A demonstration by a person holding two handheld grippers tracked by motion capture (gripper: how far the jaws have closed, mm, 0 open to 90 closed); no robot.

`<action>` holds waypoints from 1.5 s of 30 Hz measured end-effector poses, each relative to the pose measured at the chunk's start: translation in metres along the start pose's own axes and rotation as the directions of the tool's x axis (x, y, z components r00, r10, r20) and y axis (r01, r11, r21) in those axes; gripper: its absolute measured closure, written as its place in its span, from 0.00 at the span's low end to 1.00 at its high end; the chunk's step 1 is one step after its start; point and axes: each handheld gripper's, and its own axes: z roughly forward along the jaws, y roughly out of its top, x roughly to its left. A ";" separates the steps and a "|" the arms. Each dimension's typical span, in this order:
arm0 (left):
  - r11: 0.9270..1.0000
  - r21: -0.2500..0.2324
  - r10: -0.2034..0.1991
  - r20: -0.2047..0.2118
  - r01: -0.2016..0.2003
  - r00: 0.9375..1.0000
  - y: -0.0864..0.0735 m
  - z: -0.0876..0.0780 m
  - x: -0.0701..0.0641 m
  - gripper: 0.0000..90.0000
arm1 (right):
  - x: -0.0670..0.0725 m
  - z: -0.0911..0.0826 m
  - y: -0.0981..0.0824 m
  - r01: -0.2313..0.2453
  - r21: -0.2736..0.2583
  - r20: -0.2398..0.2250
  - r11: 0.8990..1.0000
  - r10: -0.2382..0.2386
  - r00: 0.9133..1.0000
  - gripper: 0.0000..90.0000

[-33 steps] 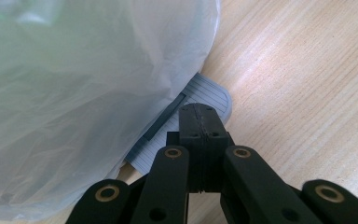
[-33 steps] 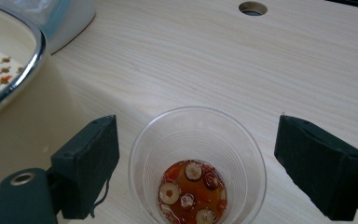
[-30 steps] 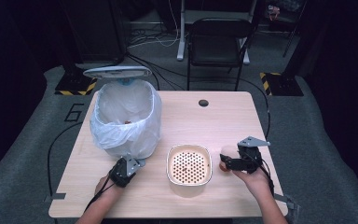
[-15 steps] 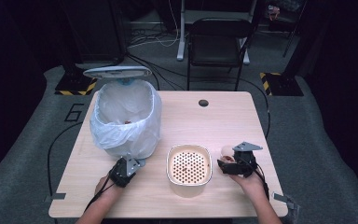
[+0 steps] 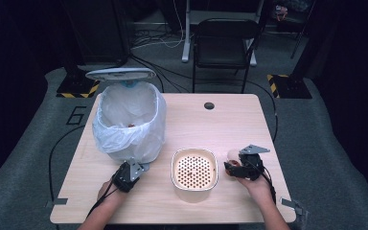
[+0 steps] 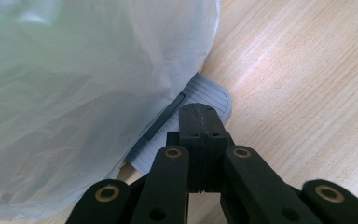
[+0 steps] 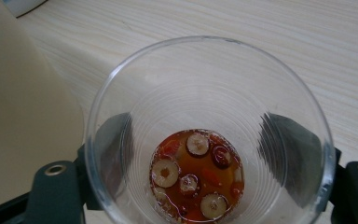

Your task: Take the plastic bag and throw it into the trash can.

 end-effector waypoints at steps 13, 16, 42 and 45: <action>1.000 0.007 0.001 0.003 -0.001 1.000 0.000 -0.001 0.000 1.00 | 0.003 -0.002 0.005 0.027 -0.004 -0.014 1.000 -0.027 1.000 0.31; 1.000 0.006 0.001 -0.001 -0.001 1.000 0.000 0.000 0.000 1.00 | 0.004 -0.002 0.006 0.030 -0.006 -0.010 1.000 -0.030 1.000 0.33; 1.000 0.011 0.002 0.008 -0.002 1.000 0.000 -0.001 0.000 1.00 | 0.002 -0.020 0.062 0.202 -0.075 -0.058 0.977 -0.207 0.977 0.42; 1.000 0.010 0.002 0.009 -0.002 1.000 0.000 -0.001 0.000 1.00 | 0.003 -0.019 0.070 0.230 -0.066 -0.064 0.971 -0.235 0.970 0.42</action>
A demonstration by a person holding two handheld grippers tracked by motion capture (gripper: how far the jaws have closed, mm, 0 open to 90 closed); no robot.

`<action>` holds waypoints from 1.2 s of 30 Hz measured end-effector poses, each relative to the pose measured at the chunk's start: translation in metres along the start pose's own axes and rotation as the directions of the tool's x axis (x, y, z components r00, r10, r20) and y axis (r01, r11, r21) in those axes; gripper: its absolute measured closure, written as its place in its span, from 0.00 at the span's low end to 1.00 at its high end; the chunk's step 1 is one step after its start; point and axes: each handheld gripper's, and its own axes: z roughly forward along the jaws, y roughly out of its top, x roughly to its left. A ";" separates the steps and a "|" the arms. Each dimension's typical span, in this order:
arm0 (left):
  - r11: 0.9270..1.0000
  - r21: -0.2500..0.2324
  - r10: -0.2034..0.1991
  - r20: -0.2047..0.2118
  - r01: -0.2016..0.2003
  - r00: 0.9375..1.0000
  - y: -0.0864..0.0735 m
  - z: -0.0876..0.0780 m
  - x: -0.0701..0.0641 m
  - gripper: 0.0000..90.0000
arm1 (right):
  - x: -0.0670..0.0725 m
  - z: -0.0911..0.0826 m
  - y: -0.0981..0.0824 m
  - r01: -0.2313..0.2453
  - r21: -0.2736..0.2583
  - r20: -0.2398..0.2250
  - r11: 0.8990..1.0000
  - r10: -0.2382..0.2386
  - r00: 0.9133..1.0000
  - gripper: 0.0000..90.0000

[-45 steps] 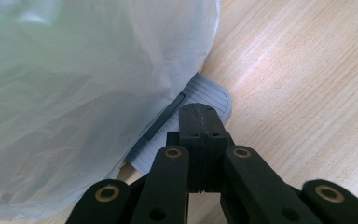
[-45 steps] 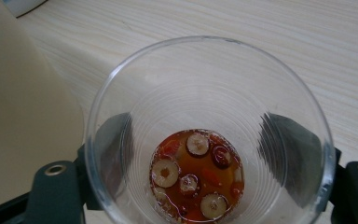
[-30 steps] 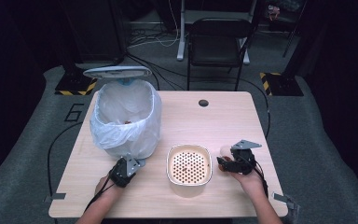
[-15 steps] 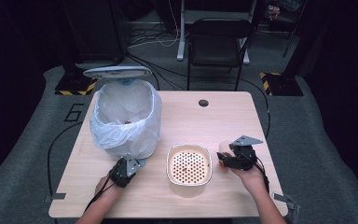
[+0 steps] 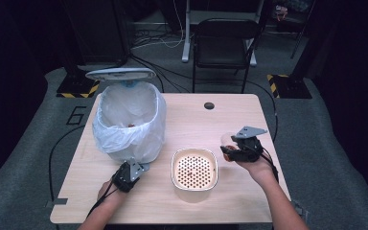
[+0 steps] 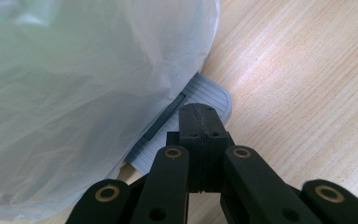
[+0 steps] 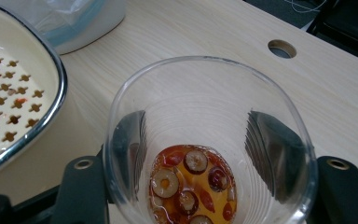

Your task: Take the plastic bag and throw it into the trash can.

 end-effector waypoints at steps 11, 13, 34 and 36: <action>1.000 -0.001 0.000 -0.003 0.000 1.000 0.000 0.000 0.000 1.00 | -0.003 -0.002 0.031 0.085 -0.023 0.007 0.996 -0.085 0.996 0.43; 1.000 -0.001 0.000 -0.004 0.000 1.000 0.000 0.000 0.000 1.00 | -0.002 -0.005 0.036 0.099 -0.033 0.006 0.995 -0.099 0.995 0.43; 1.000 -0.003 0.006 -0.006 -0.006 1.000 0.000 0.000 0.000 1.00 | 0.017 -0.016 0.065 0.341 -0.168 0.000 0.925 -0.346 0.938 0.43; 1.000 -0.002 0.006 -0.005 -0.006 1.000 0.000 0.000 0.000 1.00 | 0.019 -0.016 0.066 0.368 -0.176 0.002 0.913 -0.373 0.928 0.43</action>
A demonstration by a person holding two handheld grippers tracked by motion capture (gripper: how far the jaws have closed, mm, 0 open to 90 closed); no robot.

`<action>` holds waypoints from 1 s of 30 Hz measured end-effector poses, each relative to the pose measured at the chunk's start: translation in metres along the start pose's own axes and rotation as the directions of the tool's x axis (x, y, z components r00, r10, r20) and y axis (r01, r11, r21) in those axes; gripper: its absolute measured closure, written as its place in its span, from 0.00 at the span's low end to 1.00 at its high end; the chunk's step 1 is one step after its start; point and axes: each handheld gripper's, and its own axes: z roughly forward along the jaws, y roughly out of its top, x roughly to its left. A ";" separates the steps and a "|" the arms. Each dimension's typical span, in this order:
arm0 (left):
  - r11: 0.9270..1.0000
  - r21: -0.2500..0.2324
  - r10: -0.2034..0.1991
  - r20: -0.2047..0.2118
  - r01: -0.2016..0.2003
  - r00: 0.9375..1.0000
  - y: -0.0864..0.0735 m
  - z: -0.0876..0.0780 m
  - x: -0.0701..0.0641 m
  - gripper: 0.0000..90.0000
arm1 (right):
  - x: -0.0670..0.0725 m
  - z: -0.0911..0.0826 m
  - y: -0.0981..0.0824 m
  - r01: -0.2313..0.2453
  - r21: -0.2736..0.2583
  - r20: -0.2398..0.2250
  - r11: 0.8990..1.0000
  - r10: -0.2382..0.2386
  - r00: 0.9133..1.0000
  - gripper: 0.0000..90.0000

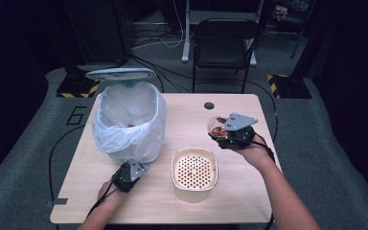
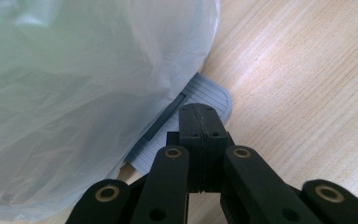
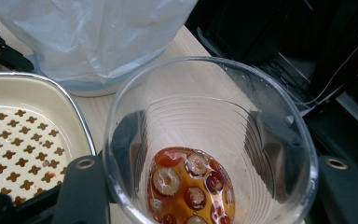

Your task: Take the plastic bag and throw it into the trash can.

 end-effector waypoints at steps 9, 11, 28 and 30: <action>1.000 0.004 0.001 0.002 -0.001 1.000 0.000 0.000 0.000 1.00 | 0.007 0.003 0.003 0.095 -0.010 -0.005 0.995 -0.095 0.995 0.43; 1.000 0.005 0.002 0.003 -0.002 1.000 0.000 0.000 0.000 1.00 | 0.010 0.004 0.004 0.116 -0.014 -0.001 0.993 -0.116 0.993 0.44; 1.000 0.005 0.002 0.003 -0.002 1.000 0.000 0.000 0.000 1.00 | 0.045 0.005 0.008 0.352 -0.057 0.049 0.934 -0.350 0.936 0.46; 1.000 0.000 0.001 -0.007 -0.001 1.000 0.000 0.000 -0.001 1.00 | 0.049 0.005 0.007 0.374 -0.054 0.060 0.926 -0.371 0.927 0.47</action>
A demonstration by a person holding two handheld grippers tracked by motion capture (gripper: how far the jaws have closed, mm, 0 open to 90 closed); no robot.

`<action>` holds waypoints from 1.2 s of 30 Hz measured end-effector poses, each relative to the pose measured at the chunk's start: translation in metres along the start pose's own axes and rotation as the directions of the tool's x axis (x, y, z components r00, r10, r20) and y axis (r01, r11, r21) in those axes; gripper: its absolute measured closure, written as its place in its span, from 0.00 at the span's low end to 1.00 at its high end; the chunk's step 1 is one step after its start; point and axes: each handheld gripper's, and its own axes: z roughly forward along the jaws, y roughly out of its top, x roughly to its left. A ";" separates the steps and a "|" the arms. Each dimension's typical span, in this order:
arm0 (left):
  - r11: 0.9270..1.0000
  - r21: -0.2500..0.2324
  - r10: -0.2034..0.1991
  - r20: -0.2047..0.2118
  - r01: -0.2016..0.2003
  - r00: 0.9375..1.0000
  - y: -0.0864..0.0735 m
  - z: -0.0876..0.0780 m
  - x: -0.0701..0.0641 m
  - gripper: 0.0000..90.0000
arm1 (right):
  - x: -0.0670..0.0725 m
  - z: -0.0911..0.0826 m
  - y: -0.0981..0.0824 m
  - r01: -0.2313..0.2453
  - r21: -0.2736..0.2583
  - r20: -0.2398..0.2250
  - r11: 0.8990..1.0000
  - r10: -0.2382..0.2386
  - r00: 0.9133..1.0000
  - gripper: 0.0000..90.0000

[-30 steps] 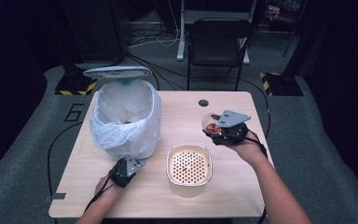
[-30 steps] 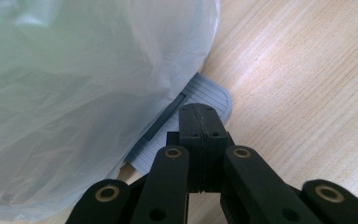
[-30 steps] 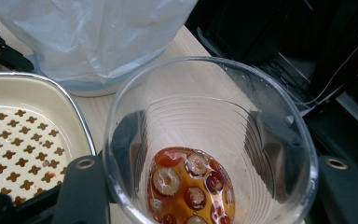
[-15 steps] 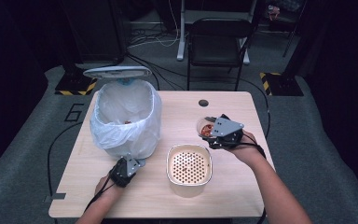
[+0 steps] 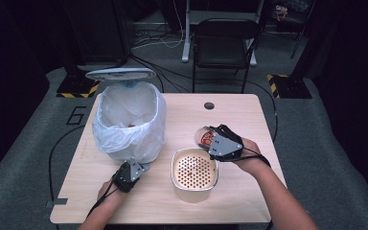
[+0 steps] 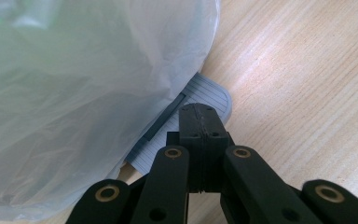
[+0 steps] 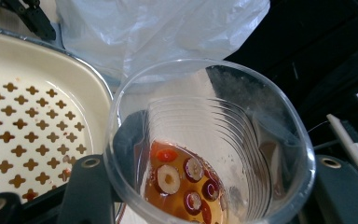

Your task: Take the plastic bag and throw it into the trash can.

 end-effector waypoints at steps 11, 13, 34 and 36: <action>1.000 0.001 0.001 -0.002 -0.001 1.000 0.000 0.000 0.000 1.00 | 0.012 -0.003 0.001 0.119 0.007 0.041 0.993 -0.119 0.992 0.49; 1.000 0.001 0.002 -0.003 -0.002 1.000 0.000 0.000 0.000 1.00 | 0.015 -0.003 0.002 0.143 0.017 0.045 0.990 -0.144 0.989 0.49; 1.000 0.005 0.004 0.006 -0.004 1.000 0.000 0.000 0.000 1.00 | 0.048 0.003 0.017 0.547 0.179 0.044 0.818 -0.562 0.826 0.51; 1.000 0.005 0.001 0.004 -0.001 1.000 0.000 0.000 0.000 1.00 | 0.052 0.004 0.018 0.586 0.199 0.033 0.785 -0.603 0.797 0.51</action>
